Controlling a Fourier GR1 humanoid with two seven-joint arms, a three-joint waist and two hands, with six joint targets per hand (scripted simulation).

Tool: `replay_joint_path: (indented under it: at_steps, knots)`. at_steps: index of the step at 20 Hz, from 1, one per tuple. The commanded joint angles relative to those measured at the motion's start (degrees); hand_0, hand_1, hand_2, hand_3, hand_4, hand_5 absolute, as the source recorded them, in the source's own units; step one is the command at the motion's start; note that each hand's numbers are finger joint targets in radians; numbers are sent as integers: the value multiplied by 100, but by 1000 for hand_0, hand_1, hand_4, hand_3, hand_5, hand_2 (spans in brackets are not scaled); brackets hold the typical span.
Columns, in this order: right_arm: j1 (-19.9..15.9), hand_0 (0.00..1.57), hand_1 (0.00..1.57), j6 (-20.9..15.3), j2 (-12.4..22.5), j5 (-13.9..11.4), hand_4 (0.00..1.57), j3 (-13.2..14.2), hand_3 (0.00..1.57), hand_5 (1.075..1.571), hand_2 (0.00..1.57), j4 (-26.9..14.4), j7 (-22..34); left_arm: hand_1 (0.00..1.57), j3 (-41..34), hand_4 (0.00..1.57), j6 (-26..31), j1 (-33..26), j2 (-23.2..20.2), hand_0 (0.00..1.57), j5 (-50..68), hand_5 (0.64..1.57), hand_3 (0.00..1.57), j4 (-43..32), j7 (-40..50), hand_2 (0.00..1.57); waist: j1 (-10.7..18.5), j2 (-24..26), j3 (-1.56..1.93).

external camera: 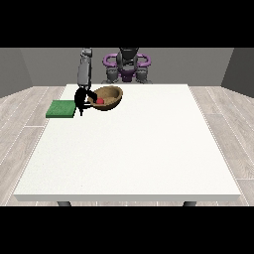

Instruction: Pick the cup and pour the ball into the bowl, then pick the bowl and place it on the pad

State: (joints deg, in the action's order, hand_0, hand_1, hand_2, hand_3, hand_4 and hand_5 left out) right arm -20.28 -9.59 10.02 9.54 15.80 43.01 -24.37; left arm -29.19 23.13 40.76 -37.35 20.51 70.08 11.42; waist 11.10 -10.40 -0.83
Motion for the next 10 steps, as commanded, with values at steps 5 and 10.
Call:
replay_joint_path:
  at_steps: [5, 10]
  knots:
    - [13, 1571, 1571, -52, 1442, -414, 1044, -284, 1025, 1558, 1571, 221, 2251, 0, -165, 1199, 38, -465, -148, 0, -193, 1539, 0, -544, -205, 0, -628, 463, 51]
    - [-333, 1571, 1571, 411, 2212, -590, 1050, -453, 724, 1563, 1571, 393, 3270, 0, -232, 1203, 184, -808, -188, 0, -230, 1540, 0, -831, -466, 0, -772, 742, 72]
